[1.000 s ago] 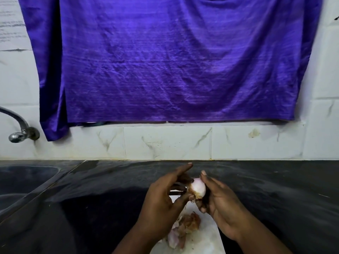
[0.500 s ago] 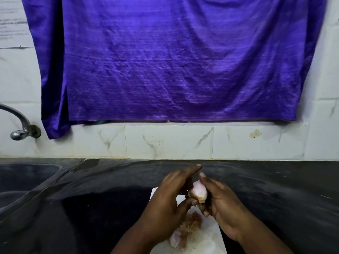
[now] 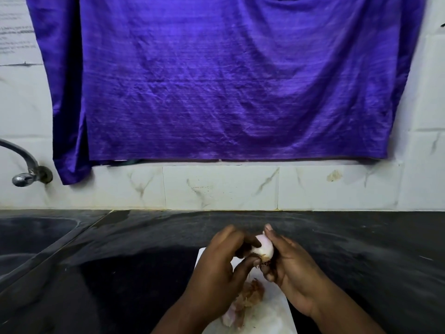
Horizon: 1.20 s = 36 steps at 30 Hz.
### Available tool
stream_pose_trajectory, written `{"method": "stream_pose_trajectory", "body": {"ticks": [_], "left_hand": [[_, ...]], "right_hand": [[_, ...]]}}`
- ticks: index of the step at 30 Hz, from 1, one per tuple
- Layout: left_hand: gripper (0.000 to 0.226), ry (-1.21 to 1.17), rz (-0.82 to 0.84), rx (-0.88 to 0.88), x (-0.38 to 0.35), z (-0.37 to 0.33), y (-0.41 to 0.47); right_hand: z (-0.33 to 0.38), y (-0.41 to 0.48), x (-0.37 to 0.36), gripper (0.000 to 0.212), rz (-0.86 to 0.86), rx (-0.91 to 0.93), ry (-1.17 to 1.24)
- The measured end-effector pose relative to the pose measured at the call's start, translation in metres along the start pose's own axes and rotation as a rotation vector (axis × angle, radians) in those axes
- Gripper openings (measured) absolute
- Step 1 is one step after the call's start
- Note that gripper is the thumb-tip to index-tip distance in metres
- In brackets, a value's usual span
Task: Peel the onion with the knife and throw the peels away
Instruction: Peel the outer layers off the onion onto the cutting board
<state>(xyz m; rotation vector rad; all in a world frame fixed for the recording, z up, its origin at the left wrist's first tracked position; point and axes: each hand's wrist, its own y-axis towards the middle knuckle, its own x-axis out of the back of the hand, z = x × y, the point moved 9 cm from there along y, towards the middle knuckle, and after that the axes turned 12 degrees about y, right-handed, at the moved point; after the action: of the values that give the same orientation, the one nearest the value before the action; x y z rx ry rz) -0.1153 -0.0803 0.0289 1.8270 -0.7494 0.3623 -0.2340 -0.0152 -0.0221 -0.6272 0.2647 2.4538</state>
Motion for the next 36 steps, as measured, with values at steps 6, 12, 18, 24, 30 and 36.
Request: {"method": "stream_pose_trajectory", "body": {"ticks": [6,12,18,24,30,36], "left_hand": [[0.019,0.039,-0.008,0.003,0.002,0.000,0.001],[0.016,0.009,-0.010,-0.037,0.004,-0.002,0.003],[0.015,-0.048,0.005,-0.058,0.004,-0.002,0.002],[0.019,-0.076,-0.011,0.050,0.003,0.005,0.002],[0.032,0.138,0.107,0.155,-0.007,0.020,-0.004],[0.044,-0.106,0.044,0.248,-0.002,0.018,-0.005]], "right_hand": [[-0.002,0.001,0.000,0.050,0.014,-0.025,0.048],[0.001,0.000,-0.003,0.038,0.072,-0.004,-0.065],[-0.003,-0.001,0.001,0.031,-0.005,-0.055,-0.078],[0.001,0.003,0.025,0.037,-0.148,-0.071,0.088],[0.002,0.004,0.018,0.054,-0.094,-0.040,0.030],[-0.005,0.007,0.017,0.074,-0.054,-0.060,0.136]]}}
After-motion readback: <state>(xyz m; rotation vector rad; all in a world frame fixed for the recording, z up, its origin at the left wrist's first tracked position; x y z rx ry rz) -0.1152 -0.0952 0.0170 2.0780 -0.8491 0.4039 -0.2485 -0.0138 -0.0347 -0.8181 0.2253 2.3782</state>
